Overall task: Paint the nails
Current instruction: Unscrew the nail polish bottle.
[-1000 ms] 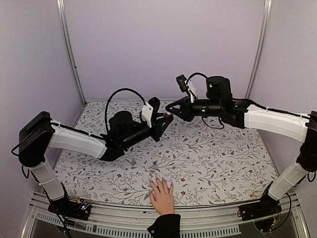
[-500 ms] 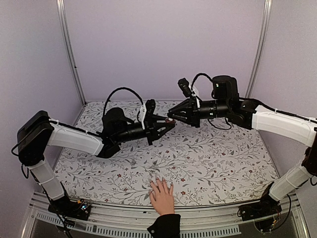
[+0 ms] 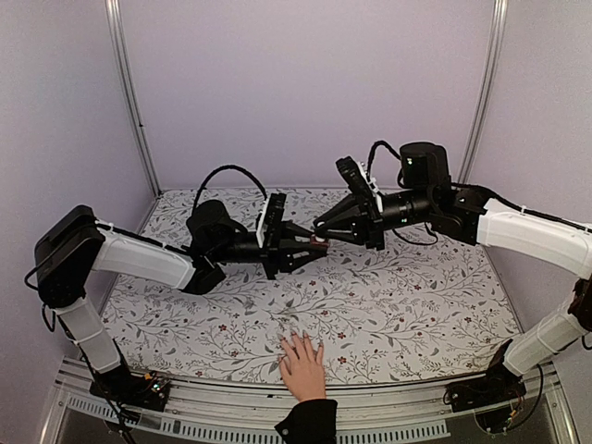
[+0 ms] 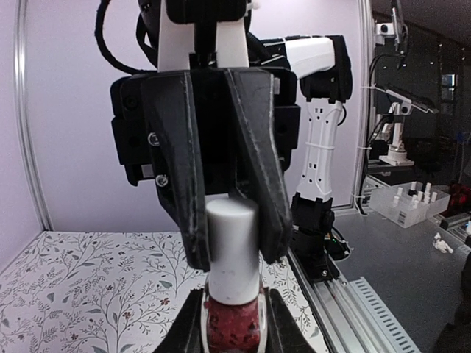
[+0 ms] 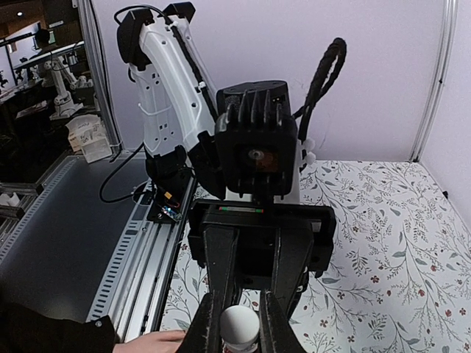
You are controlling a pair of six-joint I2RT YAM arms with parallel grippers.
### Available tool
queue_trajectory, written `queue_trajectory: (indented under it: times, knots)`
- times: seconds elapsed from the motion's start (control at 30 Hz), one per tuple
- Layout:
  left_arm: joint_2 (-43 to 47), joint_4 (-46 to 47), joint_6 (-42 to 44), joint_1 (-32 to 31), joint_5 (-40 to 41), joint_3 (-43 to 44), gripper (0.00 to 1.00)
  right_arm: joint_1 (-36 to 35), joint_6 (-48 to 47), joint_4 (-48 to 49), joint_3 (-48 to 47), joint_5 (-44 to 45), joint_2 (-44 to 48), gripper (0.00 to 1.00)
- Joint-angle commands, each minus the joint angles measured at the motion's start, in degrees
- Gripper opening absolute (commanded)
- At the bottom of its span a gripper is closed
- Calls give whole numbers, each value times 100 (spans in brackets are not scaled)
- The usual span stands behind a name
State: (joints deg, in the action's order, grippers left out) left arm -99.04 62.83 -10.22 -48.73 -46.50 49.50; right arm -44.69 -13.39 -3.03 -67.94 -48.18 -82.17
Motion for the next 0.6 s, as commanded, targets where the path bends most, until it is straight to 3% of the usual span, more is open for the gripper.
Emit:
queue_trajectory:
  times: [0.0, 0.17, 0.57]
  knots:
    - [-32, 310, 100, -60, -382, 154, 0, -45, -59, 69, 9, -104, 87, 10]
    - [55, 106, 294, -49, -79, 120, 0, -45, 56, 237, 89, 94, 155, 34]
    - [324, -380, 913, -108, 1994, -114, 0, -40, 874, 871, 377, 1377, 246, 47]
